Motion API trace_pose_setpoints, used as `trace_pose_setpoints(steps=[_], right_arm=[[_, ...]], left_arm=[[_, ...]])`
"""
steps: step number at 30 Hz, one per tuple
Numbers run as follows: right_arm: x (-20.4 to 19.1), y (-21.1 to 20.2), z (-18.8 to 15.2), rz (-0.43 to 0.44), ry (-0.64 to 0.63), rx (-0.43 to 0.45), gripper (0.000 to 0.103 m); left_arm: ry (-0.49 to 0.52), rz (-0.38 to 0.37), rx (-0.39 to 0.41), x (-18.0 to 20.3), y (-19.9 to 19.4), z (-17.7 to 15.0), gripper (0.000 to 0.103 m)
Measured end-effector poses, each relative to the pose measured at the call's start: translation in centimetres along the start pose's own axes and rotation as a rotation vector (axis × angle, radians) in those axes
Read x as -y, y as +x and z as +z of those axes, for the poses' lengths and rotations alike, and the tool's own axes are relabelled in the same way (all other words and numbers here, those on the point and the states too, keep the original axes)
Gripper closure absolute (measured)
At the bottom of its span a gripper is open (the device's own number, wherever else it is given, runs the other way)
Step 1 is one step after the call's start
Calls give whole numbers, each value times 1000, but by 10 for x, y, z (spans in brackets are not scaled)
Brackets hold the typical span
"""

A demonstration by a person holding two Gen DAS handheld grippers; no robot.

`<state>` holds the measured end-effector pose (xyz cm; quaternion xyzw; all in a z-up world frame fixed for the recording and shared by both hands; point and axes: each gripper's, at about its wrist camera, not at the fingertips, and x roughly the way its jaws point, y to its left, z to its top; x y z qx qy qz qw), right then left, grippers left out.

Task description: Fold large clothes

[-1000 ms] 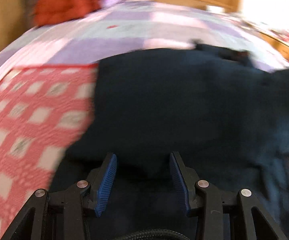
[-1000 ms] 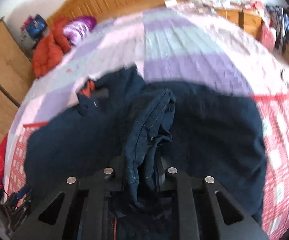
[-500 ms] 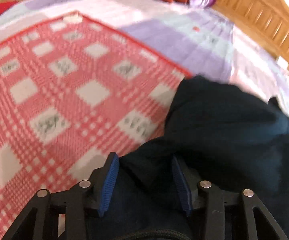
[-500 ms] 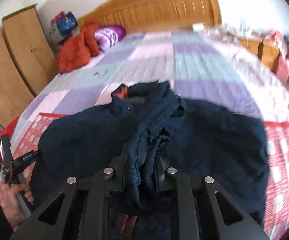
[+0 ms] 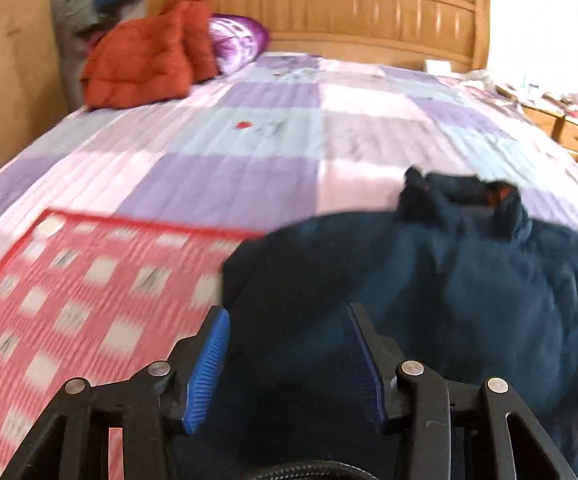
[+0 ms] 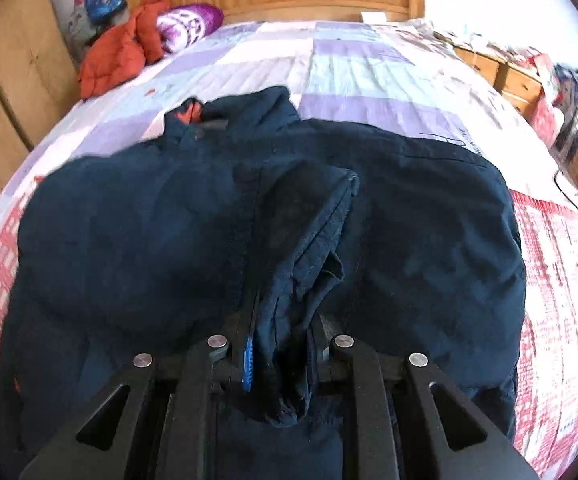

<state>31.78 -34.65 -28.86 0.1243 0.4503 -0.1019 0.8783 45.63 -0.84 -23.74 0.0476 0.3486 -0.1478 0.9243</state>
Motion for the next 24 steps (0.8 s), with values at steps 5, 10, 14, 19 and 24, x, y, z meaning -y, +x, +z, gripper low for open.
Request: trace_pose_setpoints(steps=[5, 10, 14, 19, 24], right_arm=[[21, 1, -12, 16, 67, 7, 82], [37, 3, -19, 39, 85, -2, 82], [54, 2, -16, 36, 171, 6, 82], [60, -1, -10, 1, 174, 6, 82], [49, -14, 12, -91, 90, 90, 82]], left_arm=[[-20, 49, -272, 8, 119, 17, 48], [-24, 71, -350, 10, 147, 4, 44], [-40, 60, -291, 5, 121, 10, 45], [31, 29, -225, 20, 95, 15, 45], [82, 11, -189, 42, 86, 13, 45]])
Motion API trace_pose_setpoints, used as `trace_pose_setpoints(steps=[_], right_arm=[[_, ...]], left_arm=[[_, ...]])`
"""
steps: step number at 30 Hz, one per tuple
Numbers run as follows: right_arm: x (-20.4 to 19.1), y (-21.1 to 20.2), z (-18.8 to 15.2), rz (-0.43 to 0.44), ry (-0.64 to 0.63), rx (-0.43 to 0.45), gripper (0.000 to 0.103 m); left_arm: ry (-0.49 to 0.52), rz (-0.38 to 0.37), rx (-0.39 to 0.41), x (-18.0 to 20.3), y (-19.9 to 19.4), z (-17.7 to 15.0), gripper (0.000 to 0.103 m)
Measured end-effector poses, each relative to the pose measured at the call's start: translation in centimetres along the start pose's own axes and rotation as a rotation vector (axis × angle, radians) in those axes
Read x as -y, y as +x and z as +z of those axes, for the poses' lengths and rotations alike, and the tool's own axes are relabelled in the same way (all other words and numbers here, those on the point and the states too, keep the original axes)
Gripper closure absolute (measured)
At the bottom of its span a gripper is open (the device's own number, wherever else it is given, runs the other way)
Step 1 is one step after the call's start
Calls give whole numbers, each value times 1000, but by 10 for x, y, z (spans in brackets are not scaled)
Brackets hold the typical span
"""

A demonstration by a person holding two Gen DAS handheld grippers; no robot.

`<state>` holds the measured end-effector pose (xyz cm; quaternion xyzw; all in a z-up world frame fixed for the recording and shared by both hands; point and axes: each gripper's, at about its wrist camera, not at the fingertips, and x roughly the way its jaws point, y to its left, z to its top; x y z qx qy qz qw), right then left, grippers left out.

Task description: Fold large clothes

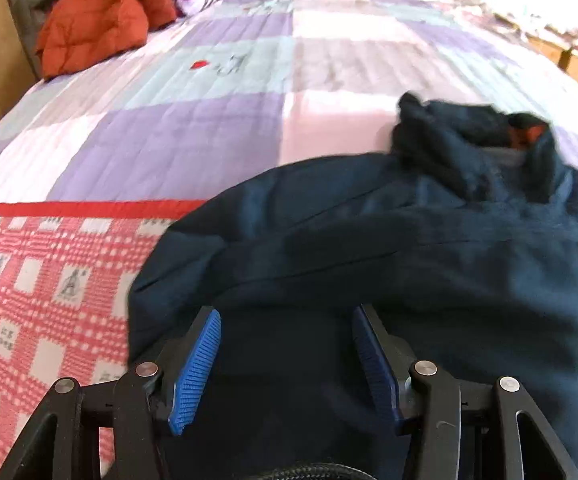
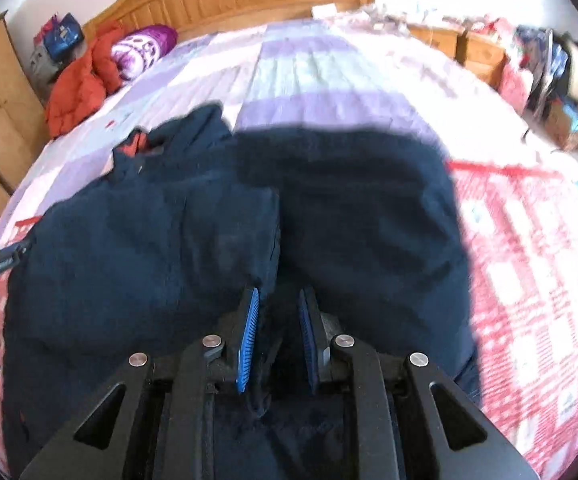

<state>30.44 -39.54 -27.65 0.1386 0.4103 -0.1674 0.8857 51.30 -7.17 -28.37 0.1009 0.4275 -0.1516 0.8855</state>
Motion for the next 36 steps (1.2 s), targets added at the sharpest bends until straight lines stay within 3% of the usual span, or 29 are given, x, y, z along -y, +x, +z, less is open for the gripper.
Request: trace_pose_setpoints(steps=[3, 6, 9, 13, 16, 21, 25, 28, 30, 33, 35, 36], right_arm=[[1, 11, 36, -27, -8, 8, 85], [3, 12, 42, -25, -26, -31, 86], [-15, -29, 15, -18, -92, 72, 85], [-47, -44, -29, -19, -188, 86, 85], [-55, -1, -43, -47, -208, -49, 85], [-47, 37, -6, -9, -109, -77, 89], [-55, 73, 29, -27, -179, -123, 90], [-53, 68, 47, 5, -183, -109, 90], [-53, 47, 41, 61, -173, -82, 89], [-36, 13, 25, 124, -110, -34, 73], [-24, 2, 21, 92, -74, -12, 25], [-16, 3, 21, 87, -42, -8, 18]], left_arm=[[0, -9, 29, 6, -6, 3, 45], [-31, -25, 28, 8, -12, 1, 45], [-41, -51, 61, 14, -27, -9, 45], [38, -64, 86, 33, -36, -23, 45], [91, -50, 39, 45, -21, -26, 44], [57, -46, 32, 45, -16, -20, 44], [44, -51, 42, 47, -19, -15, 44], [38, -65, 65, 47, -27, -14, 44], [42, -80, 70, 47, -32, -16, 44], [57, -110, 61, 49, -34, -22, 44], [64, -116, 68, 50, -37, -26, 44], [62, -121, 70, 49, -38, -27, 44]])
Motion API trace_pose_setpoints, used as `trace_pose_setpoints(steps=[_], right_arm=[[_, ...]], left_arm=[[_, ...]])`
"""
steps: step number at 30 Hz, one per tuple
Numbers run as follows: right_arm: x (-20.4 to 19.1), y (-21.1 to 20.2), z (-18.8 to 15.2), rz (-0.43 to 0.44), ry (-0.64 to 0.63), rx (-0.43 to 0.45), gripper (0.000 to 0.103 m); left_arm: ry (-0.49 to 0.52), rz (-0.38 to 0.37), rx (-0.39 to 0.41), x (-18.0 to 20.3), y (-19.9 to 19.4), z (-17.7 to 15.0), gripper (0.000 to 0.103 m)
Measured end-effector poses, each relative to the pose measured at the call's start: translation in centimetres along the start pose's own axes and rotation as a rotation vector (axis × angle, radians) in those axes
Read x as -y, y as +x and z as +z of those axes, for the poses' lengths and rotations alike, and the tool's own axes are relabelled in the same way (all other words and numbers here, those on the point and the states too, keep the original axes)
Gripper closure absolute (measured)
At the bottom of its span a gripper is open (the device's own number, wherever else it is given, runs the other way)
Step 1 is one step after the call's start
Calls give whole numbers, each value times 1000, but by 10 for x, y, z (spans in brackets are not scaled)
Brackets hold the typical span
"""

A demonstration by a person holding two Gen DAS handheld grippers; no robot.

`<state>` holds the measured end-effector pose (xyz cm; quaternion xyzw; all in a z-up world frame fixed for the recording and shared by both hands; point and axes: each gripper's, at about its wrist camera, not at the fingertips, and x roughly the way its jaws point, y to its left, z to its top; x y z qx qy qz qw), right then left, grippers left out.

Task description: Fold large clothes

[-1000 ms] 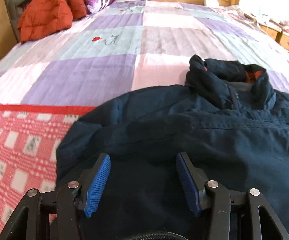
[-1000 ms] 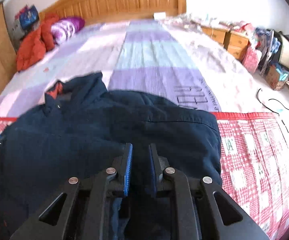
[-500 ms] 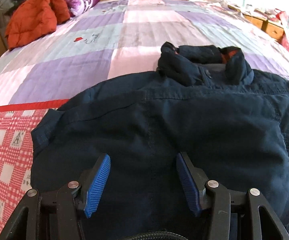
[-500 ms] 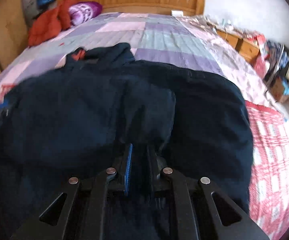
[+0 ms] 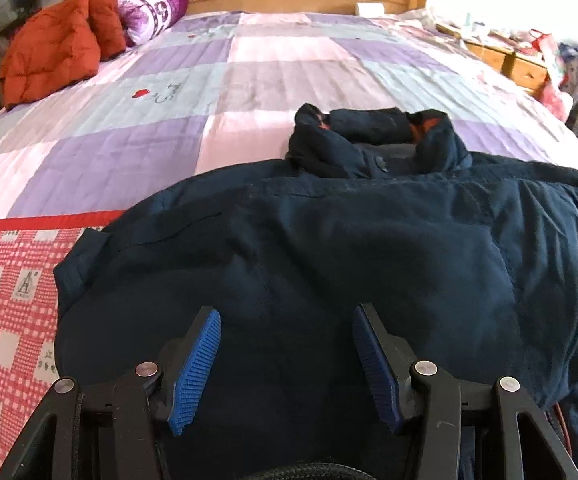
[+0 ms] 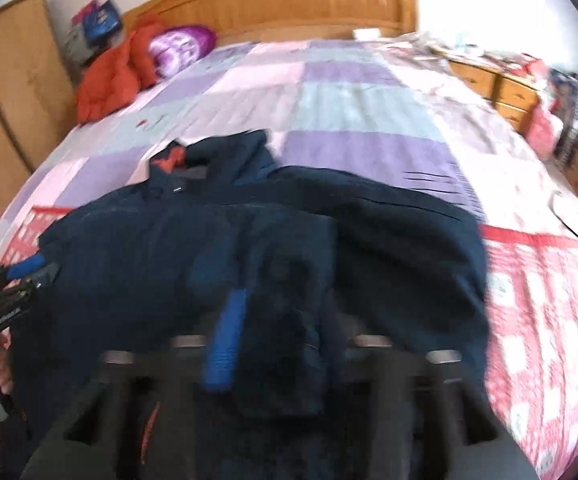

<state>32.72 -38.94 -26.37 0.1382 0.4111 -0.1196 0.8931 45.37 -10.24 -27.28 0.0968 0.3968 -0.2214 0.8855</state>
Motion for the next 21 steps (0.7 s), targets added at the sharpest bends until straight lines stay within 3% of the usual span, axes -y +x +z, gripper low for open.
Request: trace_pose_setpoints(steps=[3, 5, 6, 7, 8, 10, 14, 16, 18, 19, 21], right_arm=[[14, 23, 4, 50, 107, -79, 17], [8, 45, 4, 59, 110, -155, 20], [4, 52, 4, 91, 109, -174, 31], [-2, 56, 8, 97, 99, -178, 63], [-6, 54, 13, 83, 82, -161, 80], [-14, 38, 33, 111, 60, -59, 93], [-25, 5, 66, 81, -61, 117, 93], [-17, 17, 72, 84, -39, 79, 93], [-3, 44, 66, 28, -1, -61, 91], [-2, 47, 59, 9, -2, -90, 88], [-12, 31, 40, -46, -59, -41, 83]], left_arm=[[-16, -1, -1, -1, -1, -2, 44], [-22, -1, -5, -2, -1, -2, 44], [-25, -1, -7, -1, -2, -2, 44], [-23, 1, -5, -1, -3, -2, 44], [-18, 2, 2, -1, -5, -1, 44], [-6, -2, 13, 0, -8, 2, 44], [6, 0, 29, 0, -9, 8, 44], [-9, -3, 24, -1, -8, 8, 44], [-15, -4, 21, -2, -7, 6, 44], [-15, -4, 19, -2, -7, 6, 44], [-8, -10, 15, -1, -6, 4, 44]])
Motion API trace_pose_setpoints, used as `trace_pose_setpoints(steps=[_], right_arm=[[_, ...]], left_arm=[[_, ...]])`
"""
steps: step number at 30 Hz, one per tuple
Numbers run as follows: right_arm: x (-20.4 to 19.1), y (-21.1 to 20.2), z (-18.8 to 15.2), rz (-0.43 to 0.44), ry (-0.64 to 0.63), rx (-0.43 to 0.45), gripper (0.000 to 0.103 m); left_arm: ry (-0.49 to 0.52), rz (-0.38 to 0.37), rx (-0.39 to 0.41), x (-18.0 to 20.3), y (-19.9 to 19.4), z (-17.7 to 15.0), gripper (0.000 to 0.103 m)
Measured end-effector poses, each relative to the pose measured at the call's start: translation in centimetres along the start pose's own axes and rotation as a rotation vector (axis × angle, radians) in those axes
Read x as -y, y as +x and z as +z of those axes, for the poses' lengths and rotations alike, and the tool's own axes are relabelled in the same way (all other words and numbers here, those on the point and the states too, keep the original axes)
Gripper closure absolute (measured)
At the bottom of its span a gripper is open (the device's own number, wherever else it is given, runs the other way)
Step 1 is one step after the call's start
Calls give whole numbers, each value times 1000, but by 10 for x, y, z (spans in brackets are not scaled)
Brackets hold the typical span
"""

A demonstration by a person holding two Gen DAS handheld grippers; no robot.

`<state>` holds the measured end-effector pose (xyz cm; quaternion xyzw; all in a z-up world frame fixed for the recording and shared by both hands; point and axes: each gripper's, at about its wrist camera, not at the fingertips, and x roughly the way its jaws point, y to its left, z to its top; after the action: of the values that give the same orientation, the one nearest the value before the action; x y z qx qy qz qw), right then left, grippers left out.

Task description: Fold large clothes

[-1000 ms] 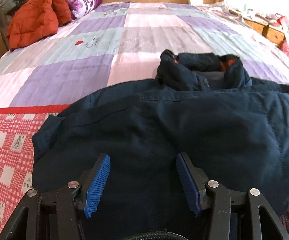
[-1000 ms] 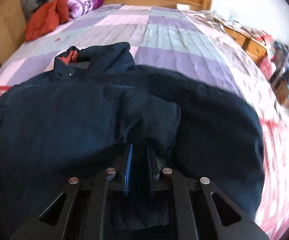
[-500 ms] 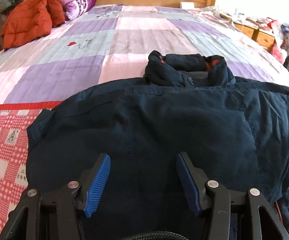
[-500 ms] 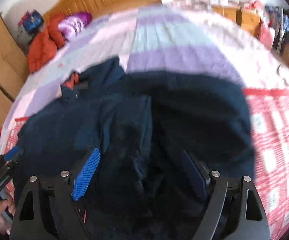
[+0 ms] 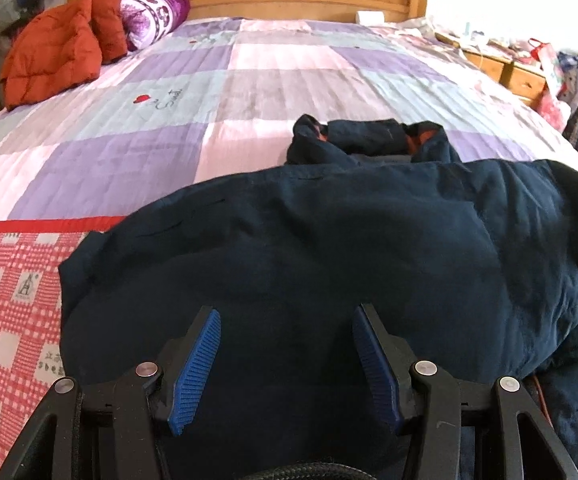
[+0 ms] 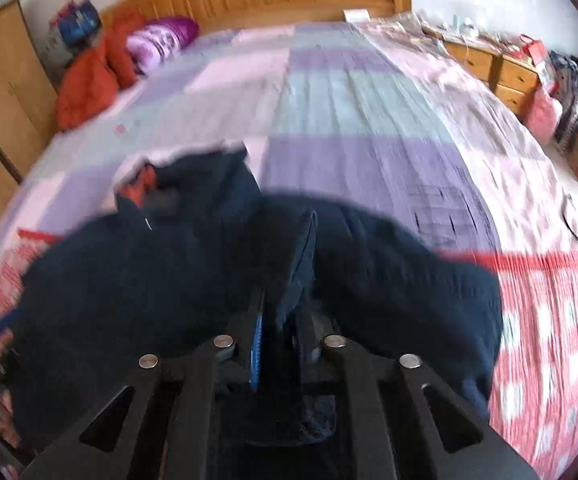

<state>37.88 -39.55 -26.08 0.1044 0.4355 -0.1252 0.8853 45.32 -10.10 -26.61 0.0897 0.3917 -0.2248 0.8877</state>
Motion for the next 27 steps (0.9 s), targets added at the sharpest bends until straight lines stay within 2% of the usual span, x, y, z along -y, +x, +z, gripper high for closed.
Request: trace_pose_setpoints(steps=[3, 5, 7, 8, 11, 12, 13, 14, 15, 16, 17, 18, 19, 20, 21, 22, 23, 24, 26, 27], right_arm=[[-20, -34, -23, -111, -77, 101, 71], [-34, -53, -31, -167, -140, 183, 60], [-54, -61, -24, -105, -165, 239, 58], [-66, -56, -16, -80, -183, 245, 53], [-107, -25, 2, 20, -237, 186, 52], [-116, -10, 7, 34, -242, 154, 52], [-120, 8, 10, 8, -264, 113, 52], [-120, 24, 11, -36, -280, 72, 52], [-105, 47, 10, -75, -260, -8, 53], [-76, 60, 9, -30, -166, -54, 53], [-58, 63, 10, -13, -99, -58, 69], [-34, 63, 9, 0, -39, -56, 94], [-15, 62, 5, 3, -21, -56, 103], [-8, 61, 2, 41, -26, -59, 103], [-9, 58, -1, 39, -86, -59, 103], [-16, 56, -3, -44, -151, -48, 103], [-20, 53, -5, -78, -182, -31, 103], [-18, 51, -6, -75, -169, -27, 103], [-17, 45, -9, -81, -155, -13, 103], [-25, 36, -9, -134, -187, 13, 103]], left_arm=[[14, -1, 2, 1, 2, 2, 44], [9, 4, 19, 2, 2, 9, 44], [-22, -1, 42, 6, 3, 24, 44], [-41, -1, 55, 9, 6, 33, 44], [-79, 14, 18, 19, 31, 52, 40], [-89, 50, -47, 20, 52, 56, 39], [-95, 69, -88, 18, 66, 56, 38], [-104, 76, -123, 10, 81, 52, 31], [-121, 79, -137, 0, 88, 48, 27], [-139, 83, -145, -9, 90, 44, 25], [-157, 81, -146, -19, 90, 42, 25], [-168, 89, -140, -32, 88, 37, 24], [-165, 92, -136, -38, 86, 35, 22], [-148, 109, -135, -47, 84, 30, 21], [-135, 122, -133, -53, 82, 26, 21], [-133, 148, -133, -58, 81, 24, 21], [-145, 169, -133, -67, 79, 21, 21], [-170, 203, -138, -77, 77, 19, 21], [-202, 198, -150, -89, 73, 19, 21], [-185, 210, -137, -85, 67, 23, 22]])
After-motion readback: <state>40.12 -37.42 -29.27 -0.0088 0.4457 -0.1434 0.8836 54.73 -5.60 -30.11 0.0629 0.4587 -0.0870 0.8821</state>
